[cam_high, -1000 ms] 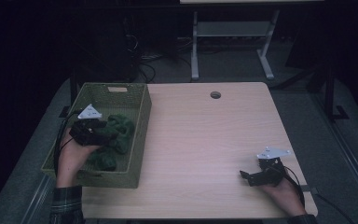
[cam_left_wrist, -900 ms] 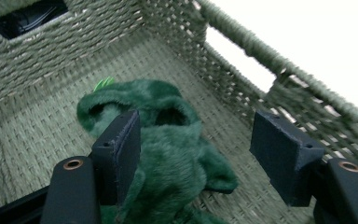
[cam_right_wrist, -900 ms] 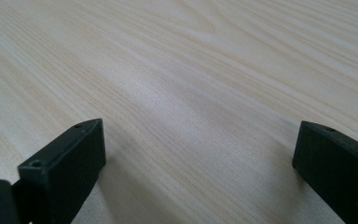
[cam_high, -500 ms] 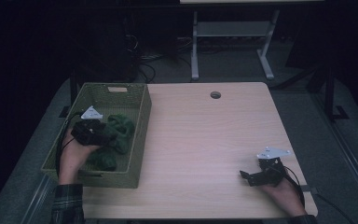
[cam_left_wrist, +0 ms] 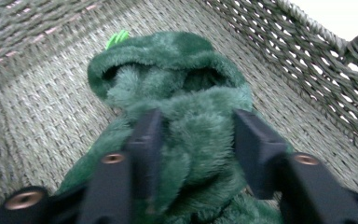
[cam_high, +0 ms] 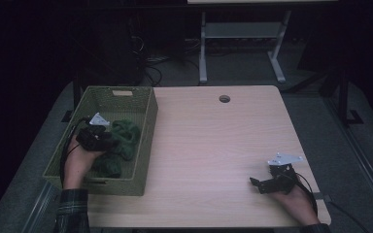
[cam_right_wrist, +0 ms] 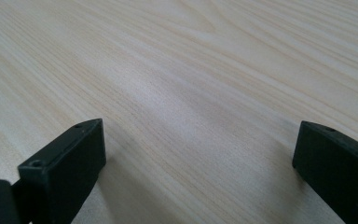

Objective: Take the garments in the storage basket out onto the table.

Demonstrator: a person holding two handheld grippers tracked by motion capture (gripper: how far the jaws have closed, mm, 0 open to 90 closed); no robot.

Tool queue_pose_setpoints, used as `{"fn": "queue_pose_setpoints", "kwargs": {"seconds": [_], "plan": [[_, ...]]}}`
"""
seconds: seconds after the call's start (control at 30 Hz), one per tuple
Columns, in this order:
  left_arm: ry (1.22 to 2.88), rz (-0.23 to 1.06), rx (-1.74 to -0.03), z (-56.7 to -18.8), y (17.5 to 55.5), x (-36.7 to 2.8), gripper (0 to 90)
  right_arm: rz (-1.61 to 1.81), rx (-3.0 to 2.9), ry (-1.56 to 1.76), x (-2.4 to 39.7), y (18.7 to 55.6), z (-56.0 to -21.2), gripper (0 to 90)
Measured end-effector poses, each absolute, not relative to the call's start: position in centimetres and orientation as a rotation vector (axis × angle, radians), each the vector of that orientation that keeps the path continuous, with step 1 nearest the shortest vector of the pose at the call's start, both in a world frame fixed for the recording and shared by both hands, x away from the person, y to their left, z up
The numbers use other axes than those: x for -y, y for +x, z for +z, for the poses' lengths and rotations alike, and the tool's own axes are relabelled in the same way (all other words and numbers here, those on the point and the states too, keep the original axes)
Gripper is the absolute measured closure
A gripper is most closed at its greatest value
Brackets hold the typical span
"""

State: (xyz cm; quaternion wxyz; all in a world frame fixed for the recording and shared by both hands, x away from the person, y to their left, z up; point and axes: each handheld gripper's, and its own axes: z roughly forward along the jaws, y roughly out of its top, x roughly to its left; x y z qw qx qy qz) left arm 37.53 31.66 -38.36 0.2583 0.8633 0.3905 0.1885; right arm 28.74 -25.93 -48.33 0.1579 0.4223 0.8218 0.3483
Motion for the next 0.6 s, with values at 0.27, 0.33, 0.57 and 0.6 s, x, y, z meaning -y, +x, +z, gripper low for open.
{"fn": "queue_pose_setpoints", "kwargs": {"seconds": [0.27,0.33,0.57,0.6], "plan": [[2.317,0.428,-1.096,-37.9,37.6,-32.2,81.7,0.996,-2.351,1.208,25.9,28.7,-48.3,2.1],[2.298,0.429,-1.091,-37.3,37.4,-32.4,81.8,0.997,-2.351,1.208,25.9,28.7,-48.3,2.1],[2.233,0.440,-1.071,-34.8,37.0,-32.8,82.4,0.996,-2.351,1.208,25.9,28.7,-48.3,2.1],[2.224,0.440,-1.068,-34.5,37.0,-32.9,82.7,0.997,-2.351,1.208,25.9,28.7,-48.3,2.1]]}}
